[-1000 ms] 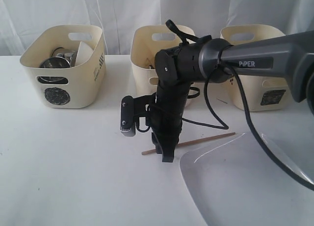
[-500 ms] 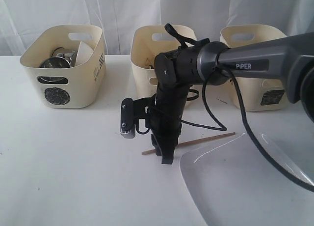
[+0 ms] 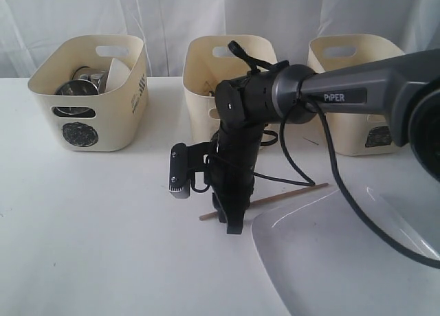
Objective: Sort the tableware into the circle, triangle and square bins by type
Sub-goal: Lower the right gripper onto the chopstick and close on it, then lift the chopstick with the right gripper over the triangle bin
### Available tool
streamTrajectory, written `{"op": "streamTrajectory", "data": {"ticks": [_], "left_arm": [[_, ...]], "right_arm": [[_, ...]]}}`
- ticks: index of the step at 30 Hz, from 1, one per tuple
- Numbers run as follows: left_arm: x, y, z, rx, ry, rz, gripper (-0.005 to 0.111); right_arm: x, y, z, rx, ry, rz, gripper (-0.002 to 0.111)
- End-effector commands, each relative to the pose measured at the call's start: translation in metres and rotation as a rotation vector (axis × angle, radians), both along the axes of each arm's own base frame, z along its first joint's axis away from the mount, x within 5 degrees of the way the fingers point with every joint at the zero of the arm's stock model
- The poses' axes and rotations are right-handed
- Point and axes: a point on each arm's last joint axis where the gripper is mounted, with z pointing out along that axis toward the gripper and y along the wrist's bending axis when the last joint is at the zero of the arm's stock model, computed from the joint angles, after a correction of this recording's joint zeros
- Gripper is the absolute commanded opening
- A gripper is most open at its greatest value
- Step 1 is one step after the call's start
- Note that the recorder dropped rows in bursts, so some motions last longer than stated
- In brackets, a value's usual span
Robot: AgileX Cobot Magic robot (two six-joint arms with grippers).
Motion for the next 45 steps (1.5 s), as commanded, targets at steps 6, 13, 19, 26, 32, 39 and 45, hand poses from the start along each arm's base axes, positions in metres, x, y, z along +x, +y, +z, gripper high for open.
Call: {"op": "streamTrajectory", "data": {"ticks": [6, 13, 19, 26, 32, 39, 45], "left_arm": [[0.000, 0.000, 0.000, -0.014, -0.007, 0.004, 0.052], [0.000, 0.000, 0.000, -0.014, -0.007, 0.004, 0.052], [0.000, 0.000, 0.000, -0.014, -0.007, 0.004, 0.052], [0.000, 0.000, 0.000, -0.014, -0.007, 0.004, 0.052], [0.000, 0.000, 0.000, -0.014, -0.007, 0.004, 0.052], [0.000, 0.000, 0.000, -0.014, -0.007, 0.004, 0.052], [0.000, 0.000, 0.000, -0.014, -0.007, 0.004, 0.052]], "right_arm": [[-0.002, 0.003, -0.001, 0.024, 0.046, -0.031, 0.000], [-0.003, 0.012, 0.038, 0.117, -0.051, -0.122, 0.000], [0.002, 0.013, 0.081, 0.238, -0.231, -0.185, 0.000], [0.004, 0.010, 0.118, 0.352, -0.375, -0.264, 0.000], [-0.001, 0.006, 0.156, 0.459, -0.487, -0.292, 0.000], [-0.019, -0.002, 0.204, 0.634, -0.555, -0.409, 0.000], [-0.030, -0.020, 0.216, 0.760, -0.605, -0.539, 0.000]]}}
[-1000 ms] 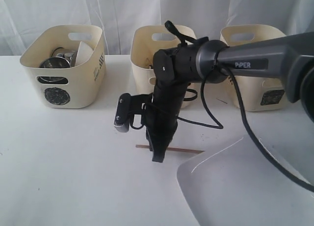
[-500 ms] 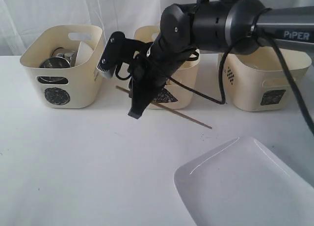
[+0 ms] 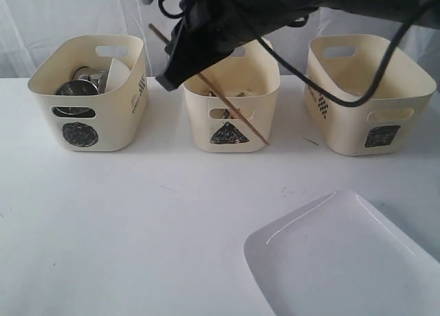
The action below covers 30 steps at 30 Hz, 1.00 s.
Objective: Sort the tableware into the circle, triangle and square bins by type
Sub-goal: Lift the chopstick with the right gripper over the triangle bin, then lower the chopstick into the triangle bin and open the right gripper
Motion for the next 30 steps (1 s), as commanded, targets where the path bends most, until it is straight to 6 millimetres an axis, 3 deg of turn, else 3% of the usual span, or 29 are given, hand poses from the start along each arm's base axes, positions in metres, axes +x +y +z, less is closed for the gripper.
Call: {"op": "streamTrajectory", "data": {"ticks": [1, 8, 16, 18, 30], "left_arm": [[0.000, 0.000, 0.000, -0.014, -0.007, 0.004, 0.052], [0.000, 0.000, 0.000, -0.014, -0.007, 0.004, 0.052], [0.000, 0.000, 0.000, -0.014, -0.007, 0.004, 0.052], [0.000, 0.000, 0.000, -0.014, -0.007, 0.004, 0.052], [0.000, 0.000, 0.000, -0.014, -0.007, 0.004, 0.052]], "right_arm": [[-0.006, -0.019, 0.006, 0.132, -0.035, -0.109, 0.000], [-0.006, -0.048, 0.001, 0.376, -0.191, -0.317, 0.000], [0.013, -0.091, 0.014, 0.608, -0.456, -0.516, 0.000], [0.021, -0.099, 0.009, 0.679, -0.459, -0.562, 0.000], [0.068, -0.092, -0.030, 0.650, -0.396, -0.594, 0.000]]}}
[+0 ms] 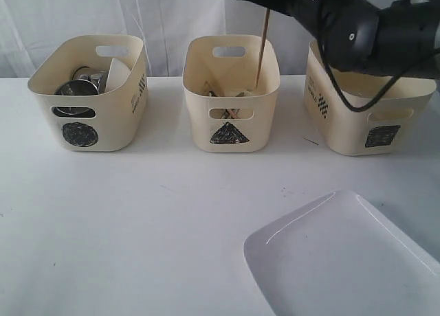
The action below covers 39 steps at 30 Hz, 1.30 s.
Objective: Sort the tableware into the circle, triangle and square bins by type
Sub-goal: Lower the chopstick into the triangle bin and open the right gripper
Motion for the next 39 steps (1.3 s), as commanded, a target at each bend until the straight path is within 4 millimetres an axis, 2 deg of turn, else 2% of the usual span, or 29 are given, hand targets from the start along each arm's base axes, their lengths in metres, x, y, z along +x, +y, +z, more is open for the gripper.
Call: {"op": "streamTrajectory", "data": {"ticks": [1, 9, 17, 19, 22, 29, 34, 39], "left_arm": [[0.000, 0.000, 0.000, -0.014, -0.007, 0.004, 0.052], [0.000, 0.000, 0.000, -0.014, -0.007, 0.004, 0.052], [0.000, 0.000, 0.000, -0.014, -0.007, 0.004, 0.052], [0.000, 0.000, 0.000, -0.014, -0.007, 0.004, 0.052], [0.000, 0.000, 0.000, -0.014, -0.007, 0.004, 0.052], [0.000, 0.000, 0.000, -0.014, -0.007, 0.004, 0.052], [0.000, 0.000, 0.000, -0.014, -0.007, 0.004, 0.052], [0.000, 0.000, 0.000, -0.014, -0.007, 0.004, 0.052]], "right_arm": [[0.017, 0.002, -0.007, 0.000, -0.001, -0.005, 0.000], [0.042, 0.011, -0.031, -0.012, 0.058, 0.006, 0.000], [0.053, 0.015, -0.051, -0.038, 0.110, 0.015, 0.000], [0.054, 0.015, -0.055, -0.046, 0.120, 0.016, 0.003], [0.055, 0.016, -0.060, -0.059, 0.132, 0.018, 0.013], [0.054, 0.015, -0.056, -0.069, 0.112, 0.014, 0.049], [0.049, 0.014, -0.042, -0.064, 0.113, 0.024, 0.050], [0.034, 0.011, -0.023, -0.059, 0.111, 0.035, 0.050]]}}
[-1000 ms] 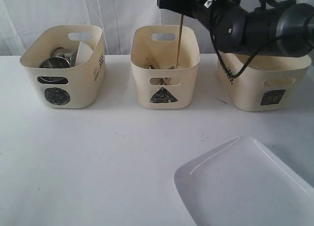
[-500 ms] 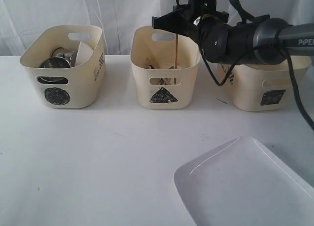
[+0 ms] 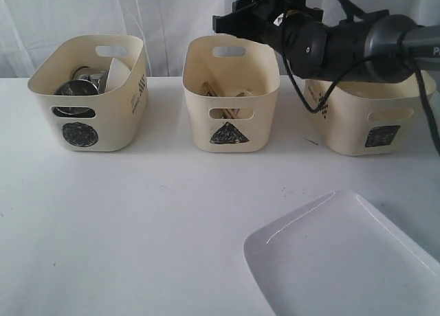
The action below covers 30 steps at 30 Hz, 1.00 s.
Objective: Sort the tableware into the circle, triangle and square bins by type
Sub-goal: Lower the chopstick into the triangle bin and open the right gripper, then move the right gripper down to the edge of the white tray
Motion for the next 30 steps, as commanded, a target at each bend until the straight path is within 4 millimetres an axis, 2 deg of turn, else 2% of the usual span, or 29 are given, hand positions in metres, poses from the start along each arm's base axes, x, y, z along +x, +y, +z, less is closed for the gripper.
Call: {"op": "streamTrajectory", "data": {"ticks": [1, 7, 15, 24, 27, 30], "left_arm": [[0.000, 0.000, 0.000, -0.014, -0.007, 0.004, 0.052], [0.000, 0.000, 0.000, -0.014, -0.007, 0.004, 0.052], [0.000, 0.000, 0.000, -0.014, -0.007, 0.004, 0.052], [0.000, 0.000, 0.000, -0.014, -0.007, 0.004, 0.052], [0.000, 0.000, 0.000, -0.014, -0.007, 0.004, 0.052], [0.000, 0.000, 0.000, -0.014, -0.007, 0.004, 0.052]], "right_arm": [[-0.017, -0.008, 0.022, 0.001, -0.022, -0.003, 0.050], [-0.053, -0.023, 0.017, 0.034, 0.064, -0.026, 0.050], [-0.128, -0.053, 0.004, 0.152, 0.170, -0.106, 0.050], [-0.219, -0.078, -0.038, 0.344, 0.377, -0.195, 0.050], [-0.239, -0.079, -0.054, 0.371, 0.474, -0.176, 0.050], [-0.251, -0.082, -0.064, 0.390, 0.505, -0.196, 0.050]]}}
